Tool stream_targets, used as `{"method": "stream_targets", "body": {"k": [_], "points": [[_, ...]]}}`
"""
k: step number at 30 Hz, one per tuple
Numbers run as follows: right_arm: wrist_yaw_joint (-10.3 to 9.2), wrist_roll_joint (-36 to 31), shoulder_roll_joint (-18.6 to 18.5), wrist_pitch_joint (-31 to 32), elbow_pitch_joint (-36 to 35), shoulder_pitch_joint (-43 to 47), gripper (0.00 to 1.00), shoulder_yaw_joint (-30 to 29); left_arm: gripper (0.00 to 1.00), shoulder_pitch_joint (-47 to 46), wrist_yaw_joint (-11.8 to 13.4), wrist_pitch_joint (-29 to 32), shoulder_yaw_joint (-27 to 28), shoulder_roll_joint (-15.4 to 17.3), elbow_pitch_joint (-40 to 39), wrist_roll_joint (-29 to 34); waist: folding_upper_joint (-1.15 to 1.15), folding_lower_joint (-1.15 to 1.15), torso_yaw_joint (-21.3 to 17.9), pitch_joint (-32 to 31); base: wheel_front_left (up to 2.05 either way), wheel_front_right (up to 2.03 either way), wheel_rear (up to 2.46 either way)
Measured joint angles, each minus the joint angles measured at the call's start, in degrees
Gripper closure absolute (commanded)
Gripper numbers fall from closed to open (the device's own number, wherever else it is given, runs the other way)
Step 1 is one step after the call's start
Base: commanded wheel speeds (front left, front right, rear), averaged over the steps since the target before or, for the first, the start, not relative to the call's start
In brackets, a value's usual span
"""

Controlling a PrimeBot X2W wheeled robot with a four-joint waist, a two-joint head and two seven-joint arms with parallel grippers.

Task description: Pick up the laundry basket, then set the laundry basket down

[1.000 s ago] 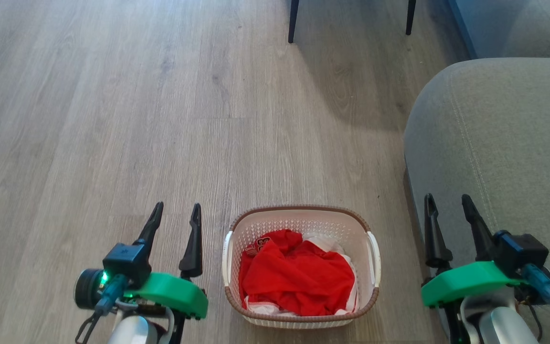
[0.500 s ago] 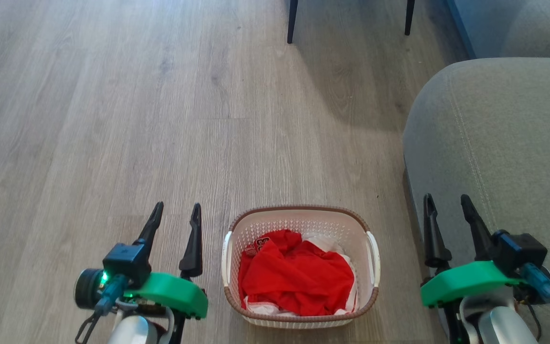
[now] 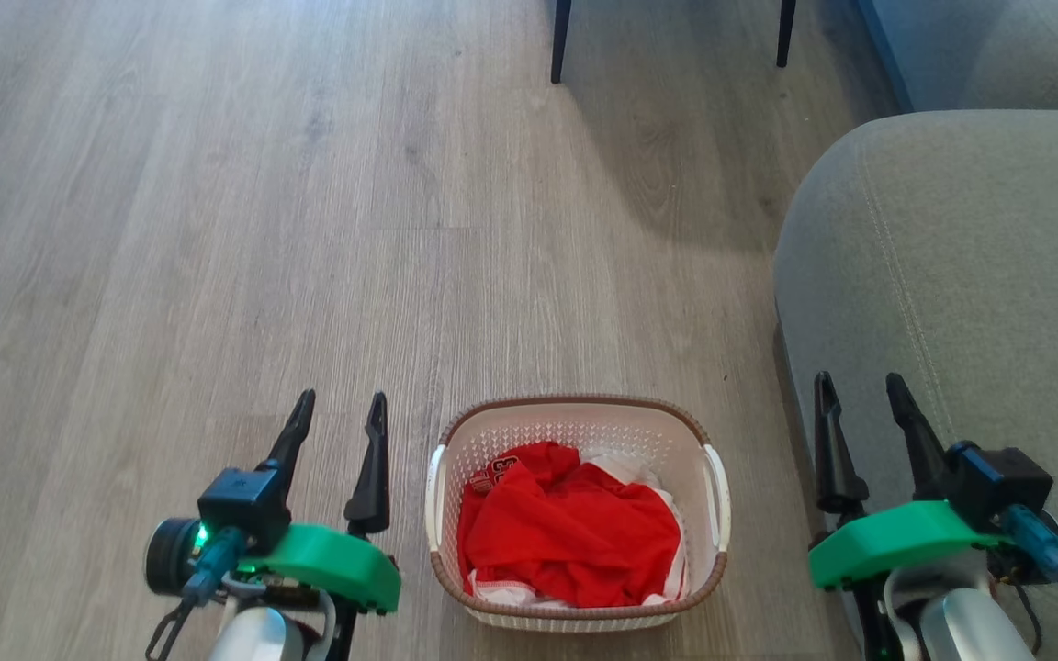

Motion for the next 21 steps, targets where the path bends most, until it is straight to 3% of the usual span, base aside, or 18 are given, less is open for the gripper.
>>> {"method": "stream_targets", "body": {"k": [3,4,11,21], "points": [[0.00,0.00,0.00,0.00,-0.01,0.00,0.00,0.01,0.00,0.00,0.34,0.00,-0.09,0.00,0.26,-0.01,0.00,0.00,0.03,-0.09,0.00,0.00,0.00],[0.00,-0.01,0.00,0.00,-0.01,0.00,1.00,0.02,1.00,0.00,0.42,0.00,-0.09,0.00,0.30,-0.30,0.00,0.00,0.06,-0.11,0.00,0.00,0.00],[0.00,0.29,0.18,0.26,5.92,3.10,1.00,0.15,1.00,4.41,0.42,0.12,-0.57,0.07,6.08,-1.01,0.00,0.00,0.02,-0.10,0.00,0.00,0.00],[0.00,6.56,0.21,1.55,6.16,3.45,1.00,-0.05,1.00,4.78,-0.13,1.58,-0.09,0.23,6.10,-7.64,0.00,0.00,-0.30,-0.06,0.00,0.00,0.00]]}}
